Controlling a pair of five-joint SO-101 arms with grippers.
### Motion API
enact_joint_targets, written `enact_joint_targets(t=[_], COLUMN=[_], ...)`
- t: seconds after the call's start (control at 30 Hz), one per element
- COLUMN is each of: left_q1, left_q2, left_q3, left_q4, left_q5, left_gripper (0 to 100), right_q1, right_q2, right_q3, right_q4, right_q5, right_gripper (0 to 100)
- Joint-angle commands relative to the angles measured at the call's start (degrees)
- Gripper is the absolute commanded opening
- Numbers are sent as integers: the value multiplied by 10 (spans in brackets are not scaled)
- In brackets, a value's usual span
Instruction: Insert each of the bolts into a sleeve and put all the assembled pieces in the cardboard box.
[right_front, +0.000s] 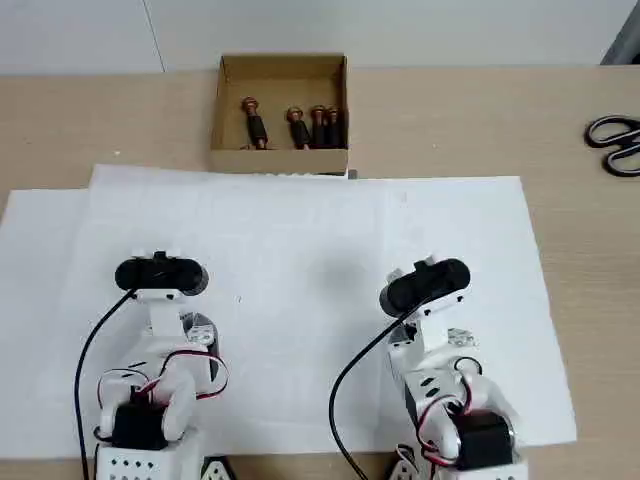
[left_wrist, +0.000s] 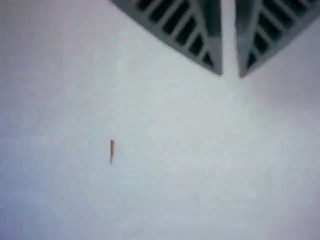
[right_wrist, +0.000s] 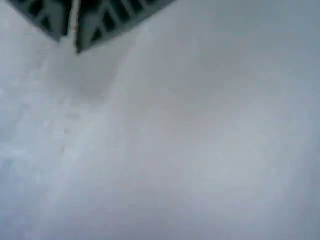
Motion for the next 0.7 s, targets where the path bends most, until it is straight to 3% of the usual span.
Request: enact_joint_targets(t=[0.0, 0.33, 0.67], left_q1=[2, 2, 2], left_q2=[-6, -6, -6], left_q3=[-2, -2, -2], left_q4=[-18, -18, -18], left_q5=[-3, -3, -3], left_gripper=[6, 6, 6], right_q1=[34, 204, 209], right_q2=[-4, -4, -4], right_q3=[29, 57, 57], right_q4=[-10, -13, -13], right_q5=[6, 2, 2], right_gripper=[3, 3, 3])
